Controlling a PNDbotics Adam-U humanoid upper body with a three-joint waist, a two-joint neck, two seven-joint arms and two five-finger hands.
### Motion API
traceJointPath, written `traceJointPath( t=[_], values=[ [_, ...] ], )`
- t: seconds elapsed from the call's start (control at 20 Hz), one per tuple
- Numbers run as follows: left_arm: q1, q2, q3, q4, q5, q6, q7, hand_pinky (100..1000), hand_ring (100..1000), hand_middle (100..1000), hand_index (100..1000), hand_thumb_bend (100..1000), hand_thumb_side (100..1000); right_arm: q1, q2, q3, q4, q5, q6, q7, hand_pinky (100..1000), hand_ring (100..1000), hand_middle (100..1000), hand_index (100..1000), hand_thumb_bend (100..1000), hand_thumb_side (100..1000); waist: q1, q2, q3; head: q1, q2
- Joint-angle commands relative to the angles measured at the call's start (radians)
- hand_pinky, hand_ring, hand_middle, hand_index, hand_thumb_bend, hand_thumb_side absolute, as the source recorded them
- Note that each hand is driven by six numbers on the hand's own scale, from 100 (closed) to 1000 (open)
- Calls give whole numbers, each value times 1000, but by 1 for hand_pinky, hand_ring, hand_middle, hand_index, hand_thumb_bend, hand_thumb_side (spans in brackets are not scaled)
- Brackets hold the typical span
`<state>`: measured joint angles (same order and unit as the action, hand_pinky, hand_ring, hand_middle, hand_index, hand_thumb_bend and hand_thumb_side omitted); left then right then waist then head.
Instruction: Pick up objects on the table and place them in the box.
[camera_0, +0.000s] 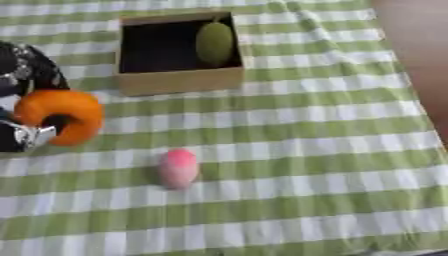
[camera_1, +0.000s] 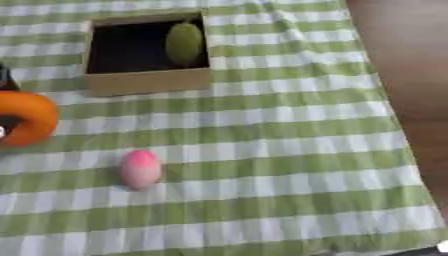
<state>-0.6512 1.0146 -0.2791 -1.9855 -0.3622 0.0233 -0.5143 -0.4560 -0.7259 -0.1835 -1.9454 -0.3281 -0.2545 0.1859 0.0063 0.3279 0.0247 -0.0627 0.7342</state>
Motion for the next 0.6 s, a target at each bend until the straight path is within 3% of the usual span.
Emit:
traceJointPath(
  t=[0.05, 0.1, 0.25, 0.6],
  values=[
    [-93, -29, 10, 3, 19, 27, -14, 451, 509, 428, 604, 100, 174, -5, -21, -5, -8, -5, 1, 4, 1000, 961, 659, 945, 100, 463, 11, -37, 1, -3, -3],
    [-129, -48, 4, 22, 17, 31, -21, 452, 510, 430, 605, 100, 201, -5, -20, -4, -8, -6, 1, 6, 1000, 961, 658, 945, 100, 464, 11, -37, 1, -3, -3],
    [-219, -108, -14, 106, -3, 18, -31, 458, 513, 437, 613, 100, 145, -5, -17, -2, -6, -7, 3, 11, 1000, 962, 657, 946, 100, 490, 10, -38, 1, -2, -3],
    [-382, -275, -44, 383, -74, -83, 19, 449, 507, 439, 615, 100, 141, -14, -4, 2, -2, -10, 11, 26, 1000, 964, 654, 949, 100, 525, 7, -30, -7, 11, -17]
  ],
)
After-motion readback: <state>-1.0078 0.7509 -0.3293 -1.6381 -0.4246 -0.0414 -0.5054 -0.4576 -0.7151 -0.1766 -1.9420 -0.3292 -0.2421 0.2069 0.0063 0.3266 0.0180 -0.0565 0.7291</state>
